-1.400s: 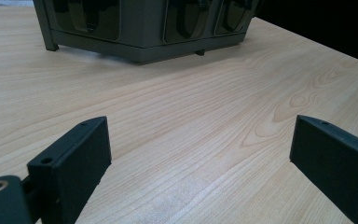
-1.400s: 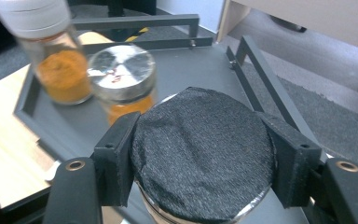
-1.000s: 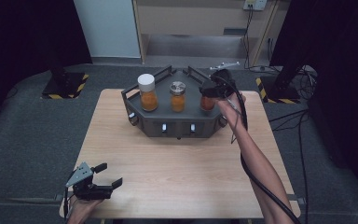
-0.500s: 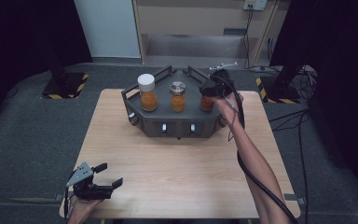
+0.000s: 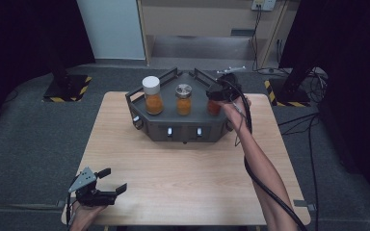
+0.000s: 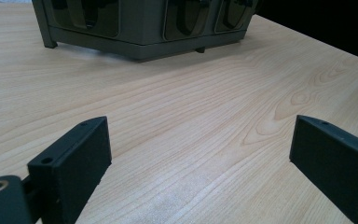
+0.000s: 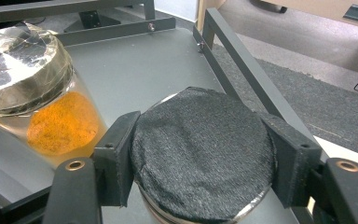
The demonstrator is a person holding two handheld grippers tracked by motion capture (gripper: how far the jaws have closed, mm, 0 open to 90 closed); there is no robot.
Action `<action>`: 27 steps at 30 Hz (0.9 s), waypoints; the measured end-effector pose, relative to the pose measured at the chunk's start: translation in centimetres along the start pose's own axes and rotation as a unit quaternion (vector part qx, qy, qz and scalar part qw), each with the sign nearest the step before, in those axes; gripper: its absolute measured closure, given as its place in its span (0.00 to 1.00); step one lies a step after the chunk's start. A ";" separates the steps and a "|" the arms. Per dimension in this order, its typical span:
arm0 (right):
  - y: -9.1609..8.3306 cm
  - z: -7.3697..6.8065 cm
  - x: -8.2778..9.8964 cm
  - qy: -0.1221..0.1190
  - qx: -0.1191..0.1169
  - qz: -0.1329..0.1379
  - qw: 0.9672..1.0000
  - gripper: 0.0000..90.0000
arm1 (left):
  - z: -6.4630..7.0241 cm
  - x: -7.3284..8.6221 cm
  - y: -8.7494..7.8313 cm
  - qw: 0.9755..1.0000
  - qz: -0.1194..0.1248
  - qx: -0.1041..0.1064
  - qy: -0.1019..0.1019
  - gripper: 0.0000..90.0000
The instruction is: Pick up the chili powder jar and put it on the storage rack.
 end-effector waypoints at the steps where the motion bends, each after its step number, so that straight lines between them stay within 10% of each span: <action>1: 0.0 0.0 0.0 0.000 0.000 -0.001 1.000 0.39 | 0.0 0.0 0.0 1.000 0.000 0.000 0.000 0.05; 16: -0.9 0.2 -0.3 0.006 -0.012 0.011 1.000 0.20 | 0.0 0.0 0.0 1.000 0.000 0.001 0.002 0.05; 27: -4.4 -0.7 -1.0 -0.048 -0.013 0.044 0.998 0.13 | 0.1 -0.1 0.1 1.000 -0.001 0.003 0.004 0.05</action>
Point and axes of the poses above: each handheld gripper's, and its own axes: y roughly forward along the jaws, x roughly out of its underside, z roughly to its right, the point moved 1 cm from there along y, roughly forward along the jaws, and after that the axes turned 3 degrees about x, right-handed, at the moved point
